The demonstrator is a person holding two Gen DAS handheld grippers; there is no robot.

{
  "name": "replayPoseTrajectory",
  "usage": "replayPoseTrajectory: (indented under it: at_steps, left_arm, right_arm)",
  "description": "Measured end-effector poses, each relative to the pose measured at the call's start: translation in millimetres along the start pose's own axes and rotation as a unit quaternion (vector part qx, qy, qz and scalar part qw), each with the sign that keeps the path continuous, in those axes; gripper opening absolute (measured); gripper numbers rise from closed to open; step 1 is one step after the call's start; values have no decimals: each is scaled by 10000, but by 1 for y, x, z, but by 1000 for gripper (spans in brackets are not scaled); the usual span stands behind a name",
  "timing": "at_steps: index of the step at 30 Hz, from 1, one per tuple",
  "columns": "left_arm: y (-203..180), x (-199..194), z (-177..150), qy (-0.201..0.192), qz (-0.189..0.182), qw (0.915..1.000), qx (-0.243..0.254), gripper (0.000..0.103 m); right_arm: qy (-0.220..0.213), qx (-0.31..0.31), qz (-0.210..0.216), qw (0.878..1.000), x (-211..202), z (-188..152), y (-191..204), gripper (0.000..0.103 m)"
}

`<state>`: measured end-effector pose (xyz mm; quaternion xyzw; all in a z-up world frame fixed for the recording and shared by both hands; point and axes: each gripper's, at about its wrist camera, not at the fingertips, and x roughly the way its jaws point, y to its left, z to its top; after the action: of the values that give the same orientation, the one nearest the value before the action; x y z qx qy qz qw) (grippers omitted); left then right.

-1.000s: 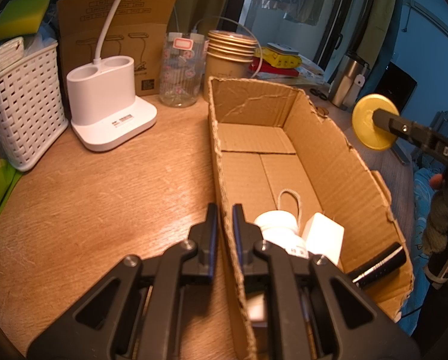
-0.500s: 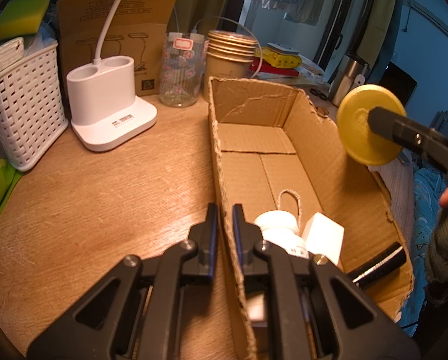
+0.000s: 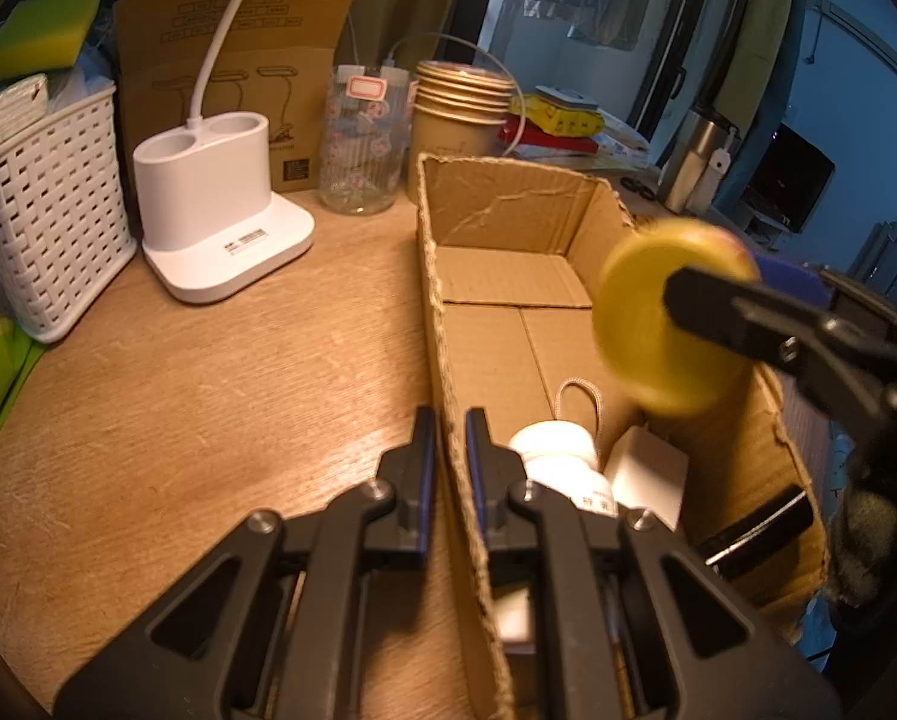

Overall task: Organize rigid objects
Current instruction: 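Lower the can into the box and open the right gripper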

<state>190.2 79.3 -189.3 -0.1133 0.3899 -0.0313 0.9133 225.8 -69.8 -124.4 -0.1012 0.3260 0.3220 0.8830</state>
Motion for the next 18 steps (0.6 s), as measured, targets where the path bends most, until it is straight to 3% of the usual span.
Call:
replayPoseTrajectory:
  at_steps: [18]
  left_arm:
    - [0,0,0,-3,3,10000,7,11]
  right_arm:
    - [432,-213,-244,9985,24,-8,7,66]
